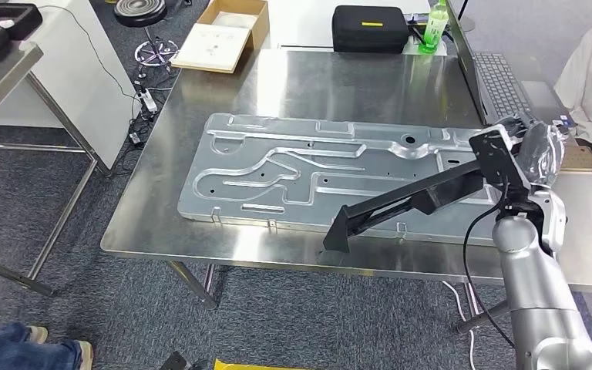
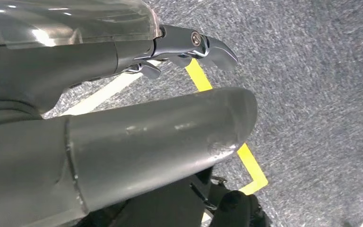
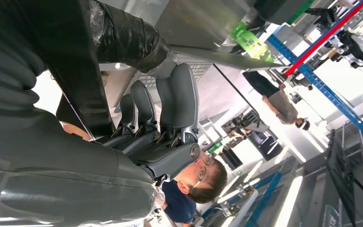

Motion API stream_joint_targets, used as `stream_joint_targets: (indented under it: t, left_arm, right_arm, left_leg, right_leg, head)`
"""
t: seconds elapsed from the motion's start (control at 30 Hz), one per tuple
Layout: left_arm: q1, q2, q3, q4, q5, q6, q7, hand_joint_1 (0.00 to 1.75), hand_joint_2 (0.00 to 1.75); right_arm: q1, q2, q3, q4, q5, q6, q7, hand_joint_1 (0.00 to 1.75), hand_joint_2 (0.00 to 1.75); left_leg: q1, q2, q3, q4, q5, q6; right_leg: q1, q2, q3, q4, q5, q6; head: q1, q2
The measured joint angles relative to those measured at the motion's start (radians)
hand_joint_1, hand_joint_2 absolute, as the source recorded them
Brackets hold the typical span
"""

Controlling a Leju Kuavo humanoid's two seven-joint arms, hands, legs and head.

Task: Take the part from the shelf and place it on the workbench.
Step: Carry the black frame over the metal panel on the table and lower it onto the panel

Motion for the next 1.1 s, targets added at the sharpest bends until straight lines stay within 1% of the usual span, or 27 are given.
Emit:
stream_joint_targets:
  t: [0.03,0.1,0.13,0.17,0.2,0.23,0.27,0.3,0.33,0.37,0.47,0.5,0.53,0.57,0.63,0.67,0.7,0.73,0.77,0.8,0.83,0.87,0.93,1.0,1.03,1.07,1.1]
  left_arm:
    - [-0.001,0.000,0.000,0.000,0.000,0.000,0.000,0.00,0.00]
    - [0.000,0.000,0.000,0.000,0.000,0.000,-0.001,0.00,0.00]
    - [0.000,0.000,0.000,0.000,0.000,0.000,-0.001,0.00,0.00]
    - [0.001,0.000,0.000,0.000,0.000,0.000,-0.001,0.00,0.00]
    - [0.001,0.000,0.000,0.000,-0.001,0.000,-0.001,0.00,0.00]
    - [0.000,0.000,0.000,0.000,0.000,0.000,-0.001,0.00,0.00]
    - [0.000,0.000,0.000,0.000,0.000,0.000,-0.001,0.00,0.00]
    - [-0.001,0.000,0.000,0.000,-0.001,0.000,-0.001,0.00,0.00]
    - [-0.003,0.001,0.000,0.000,0.000,0.001,-0.001,0.00,0.00]
    - [-0.003,0.001,0.000,0.000,-0.001,0.001,-0.001,0.00,0.00]
    - [-0.003,0.001,0.000,0.000,0.000,0.001,-0.002,0.00,0.00]
    - [-0.004,0.000,0.000,0.000,0.000,0.001,-0.001,0.00,0.00]
    - [-0.006,0.000,0.000,0.000,0.000,0.002,-0.001,0.00,0.00]
    - [-0.007,0.000,0.000,0.000,0.000,0.002,0.001,0.00,0.00]
    - [-0.009,-0.001,0.000,0.000,0.001,0.003,0.007,0.00,0.00]
    - [-0.009,-0.001,0.000,0.000,0.001,0.004,0.010,0.00,0.00]
    - [-0.009,-0.001,0.000,0.000,0.001,0.004,0.012,0.00,0.00]
    - [-0.009,-0.002,0.000,0.000,0.001,0.004,0.014,0.00,0.00]
    - [-0.010,-0.003,0.000,0.000,0.001,0.004,0.015,0.00,0.00]
    - [-0.011,-0.004,0.000,0.000,0.001,0.004,0.015,0.00,0.00]
    - [-0.012,-0.005,0.000,0.000,0.001,0.004,0.016,0.00,0.00]
    - [-0.013,-0.006,0.000,0.000,0.001,0.004,0.016,0.00,0.00]
    - [-0.013,-0.006,0.000,0.000,0.001,0.004,0.016,0.00,0.00]
    - [-0.013,-0.006,0.000,0.000,0.001,0.004,0.016,0.00,0.00]
    - [-0.014,-0.006,0.000,0.000,0.001,0.005,0.016,0.00,0.00]
    - [-0.014,-0.006,0.000,0.000,0.001,0.005,0.016,0.00,0.00]
    - [-0.014,-0.006,0.000,0.000,0.001,0.005,0.016,0.00,0.00]
  right_arm:
    - [-0.002,0.000,0.000,0.001,-0.001,0.000,0.000,1.75,1.75]
    - [-0.005,0.000,0.000,0.006,-0.003,0.000,0.002,1.75,1.75]
    - [-0.005,0.000,0.000,0.009,-0.003,0.000,0.002,1.75,1.75]
    - [-0.005,0.000,0.000,0.012,-0.004,0.000,0.003,1.75,1.75]
    - [-0.005,0.000,0.000,0.014,-0.004,0.000,0.003,1.75,1.75]
    - [-0.005,0.000,0.000,0.015,-0.004,0.000,0.004,1.75,1.75]
    - [-0.006,0.000,0.000,0.016,-0.004,0.000,0.004,1.75,1.75]
    - [-0.006,0.000,0.000,0.016,-0.004,0.000,0.004,1.75,1.75]
    - [-0.007,0.000,0.000,0.016,-0.004,0.000,0.004,1.75,1.75]
    - [-0.008,-0.001,0.000,0.017,-0.004,0.000,0.004,1.75,1.75]
    - [-0.008,-0.003,0.000,0.019,-0.004,0.000,0.004,1.75,1.75]
    - [-0.009,-0.005,0.000,0.021,-0.005,0.000,0.004,1.75,1.75]
    - [-0.010,-0.007,-0.001,0.022,-0.005,0.000,0.004,1.75,1.75]
    - [-0.012,-0.009,-0.001,0.024,-0.006,0.000,0.004,1.75,1.75]
    - [-0.014,-0.013,-0.002,0.031,-0.009,0.000,0.004,1.75,1.75]
    - [-0.014,-0.014,-0.003,0.035,-0.010,0.000,0.004,1.75,1.75]
    - [-0.014,-0.015,-0.003,0.040,-0.012,-0.001,0.003,1.75,1.75]
    - [-0.014,-0.016,-0.004,0.044,-0.014,-0.001,0.003,1.75,1.75]
    - [-0.015,-0.018,-0.005,0.046,-0.015,-0.001,0.001,1.75,1.75]
    - [-0.016,-0.021,-0.006,0.048,-0.016,-0.001,-0.001,1.75,1.75]
    - [-0.018,-0.023,-0.007,0.049,-0.019,-0.002,-0.003,1.75,1.75]
    - [-0.019,-0.025,-0.009,0.050,-0.023,-0.002,-0.005,1.75,1.75]
    - [-0.019,-0.027,-0.011,0.053,-0.035,-0.002,-0.007,1.75,1.75]
    - [-0.018,-0.029,-0.013,0.055,-0.045,-0.001,-0.008,1.75,1.75]
    - [-0.018,-0.030,-0.013,0.055,-0.046,-0.002,-0.008,1.75,1.75]
    - [-0.018,-0.030,-0.013,0.055,-0.046,-0.002,-0.009,1.75,1.75]
    - [-0.018,-0.031,-0.013,0.056,-0.046,-0.002,-0.010,1.75,1.75]
  left_leg:
    - [0.001,0.000,-0.018,0.041,-0.025,-0.003]
    - [0.002,0.000,-0.074,0.166,-0.086,-0.006]
    - [0.002,0.000,-0.100,0.221,-0.104,-0.006]
    - [0.002,0.000,-0.115,0.249,-0.105,-0.006]
    - [0.002,0.000,-0.112,0.240,-0.088,-0.004]
    - [0.002,0.000,-0.091,0.196,-0.057,-0.001]
    - [0.002,0.000,-0.058,0.129,-0.020,0.004]
    - [0.001,-0.001,-0.025,0.061,0.006,0.008]
    - [-0.001,-0.001,0.001,0.008,0.023,0.012]
    - [-0.003,-0.002,0.015,-0.025,0.029,0.015]
    - [-0.004,-0.002,0.023,-0.051,0.037,0.026]
    - [-0.002,-0.002,0.027,-0.060,0.043,0.031]
    - [0.000,-0.001,0.030,-0.068,0.048,0.037]
    - [0.001,-0.001,0.032,-0.074,0.052,0.041]
    - [0.000,-0.001,0.032,-0.076,0.055,0.044]
    - [0.000,-0.001,0.032,-0.076,0.055,0.044]
    - [0.000,-0.001,0.032,-0.076,0.054,0.044]
    - [0.001,-0.001,0.032,-0.075,0.054,0.043]
    - [0.001,-0.001,0.033,-0.074,0.053,0.042]
    - [0.001,-0.001,0.033,-0.073,0.052,0.040]
    - [-0.001,-0.002,0.033,-0.071,0.051,0.036]
    - [-0.002,-0.002,0.032,-0.071,0.052,0.030]
    - [-0.004,0.000,0.031,-0.073,0.054,0.019]
    - [-0.004,0.002,0.028,-0.068,0.045,0.009]
    - [-0.003,0.002,0.020,-0.046,0.029,0.005]
    - [-0.002,0.002,0.001,-0.003,0.002,0.001]
    - [-0.001,0.001,-0.024,0.057,-0.031,-0.001]
  right_leg:
    - [0.000,0.000,0.001,-0.003,0.002,-0.006]
    - [0.004,-0.001,0.002,-0.004,0.002,-0.013]
    - [0.006,0.000,0.002,-0.004,0.002,-0.014]
    - [0.007,0.000,0.003,-0.004,0.002,-0.015]
    - [0.008,0.000,0.003,-0.004,0.002,-0.015]
    - [0.009,0.001,0.005,-0.004,0.002,-0.015]
    - [0.009,0.001,0.006,-0.004,0.002,-0.014]
    - [0.010,0.002,0.007,-0.004,0.001,-0.013]
    - [0.011,0.002,0.008,-0.004,0.002,-0.009]
    - [0.012,0.002,0.007,-0.006,0.004,-0.005]
    - [0.010,0.003,0.009,-0.015,0.010,0.013]
    - [0.009,0.002,0.007,-0.009,0.003,0.018]
    - [0.008,0.002,-0.003,0.015,-0.015,0.022]
    - [0.007,0.002,-0.022,0.057,-0.041,0.025]
    - [0.006,0.002,-0.075,0.173,-0.097,0.031]
    - [0.005,0.002,-0.094,0.213,-0.108,0.034]
    - [0.004,0.001,-0.098,0.221,-0.100,0.035]
    - [0.003,0.001,-0.084,0.194,-0.076,0.036]
    - [0.002,0.000,-0.053,0.133,-0.040,0.036]
    - [0.001,-0.001,-0.019,0.067,-0.013,0.034]
    - [0.003,-0.001,0.008,0.011,0.006,0.030]
    - [0.006,0.000,0.024,-0.024,0.014,0.026]
    - [0.012,0.004,0.026,-0.039,0.015,0.015]
    - [0.007,0.007,0.028,-0.046,0.020,0.003]
    - [0.005,0.008,0.030,-0.050,0.023,-0.003]
    - [0.004,0.009,0.032,-0.053,0.025,-0.009]
    - [0.005,0.010,0.032,-0.054,0.025,-0.013]
  head:
    - [0.000,0.000]
    - [0.000,0.000]
    - [0.000,0.000]
    - [0.000,0.000]
    - [0.000,0.000]
    - [0.000,0.000]
    - [0.000,0.000]
    - [0.000,0.000]
    - [0.000,0.000]
    - [0.000,0.000]
    - [0.000,0.000]
    - [0.000,0.000]
    - [0.000,0.000]
    - [0.000,0.000]
    - [0.000,0.000]
    - [0.001,0.000]
    - [0.001,0.000]
    - [0.001,0.000]
    - [0.001,0.000]
    - [0.001,0.000]
    - [0.000,0.000]
    - [0.000,0.000]
    - [0.000,0.000]
    - [0.000,0.000]
    - [0.000,0.000]
    - [0.000,0.000]
    - [0.000,0.000]
